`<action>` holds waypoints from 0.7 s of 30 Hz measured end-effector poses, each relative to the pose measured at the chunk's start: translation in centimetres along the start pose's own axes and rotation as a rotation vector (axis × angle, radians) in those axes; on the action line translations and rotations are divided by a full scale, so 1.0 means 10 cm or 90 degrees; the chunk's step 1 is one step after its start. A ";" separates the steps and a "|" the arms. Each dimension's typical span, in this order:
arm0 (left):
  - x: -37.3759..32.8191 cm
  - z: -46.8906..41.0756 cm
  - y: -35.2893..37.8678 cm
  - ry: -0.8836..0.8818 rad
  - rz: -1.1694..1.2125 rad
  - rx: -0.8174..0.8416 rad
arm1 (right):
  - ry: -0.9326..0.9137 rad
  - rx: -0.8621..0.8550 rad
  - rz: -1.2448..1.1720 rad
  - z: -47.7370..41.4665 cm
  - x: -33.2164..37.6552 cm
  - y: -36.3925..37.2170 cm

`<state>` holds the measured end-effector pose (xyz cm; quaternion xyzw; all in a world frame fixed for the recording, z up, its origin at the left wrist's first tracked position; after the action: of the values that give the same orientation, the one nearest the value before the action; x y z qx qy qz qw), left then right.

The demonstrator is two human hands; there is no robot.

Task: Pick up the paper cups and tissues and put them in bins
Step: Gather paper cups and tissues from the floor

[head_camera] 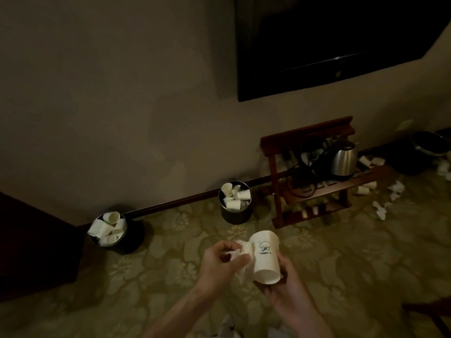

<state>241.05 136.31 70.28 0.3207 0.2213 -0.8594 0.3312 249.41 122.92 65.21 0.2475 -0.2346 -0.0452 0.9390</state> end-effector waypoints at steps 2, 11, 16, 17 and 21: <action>-0.10 -0.24 -0.02 -0.006 -0.036 0.031 | 0.006 -0.024 -0.008 -0.22 -0.03 0.08; -0.43 -1.45 0.22 -0.028 -0.204 0.074 | 0.043 -0.105 0.042 -1.60 -0.03 0.25; -0.67 -2.27 0.35 0.008 -0.338 0.091 | 0.021 -0.129 0.063 -2.38 0.09 0.39; -0.71 -2.48 0.40 0.021 -0.369 0.101 | 0.012 -0.132 0.068 -2.56 0.11 0.38; -0.75 -3.23 0.53 0.061 -0.442 0.115 | -0.010 -0.115 0.079 -3.16 0.18 0.45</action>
<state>262.17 155.02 52.11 0.2941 0.2557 -0.9207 -0.0210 265.45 140.52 43.93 0.1466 -0.2517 -0.0096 0.9566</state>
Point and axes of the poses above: each hand's wrist, its own z-axis away from the middle knuckle, its own y-axis out of the palm, x = y × z, the point moved 6 cm from there along -z, towards the middle knuckle, and after that the axes turned 11 degrees about -y, right-handed, at the moved point
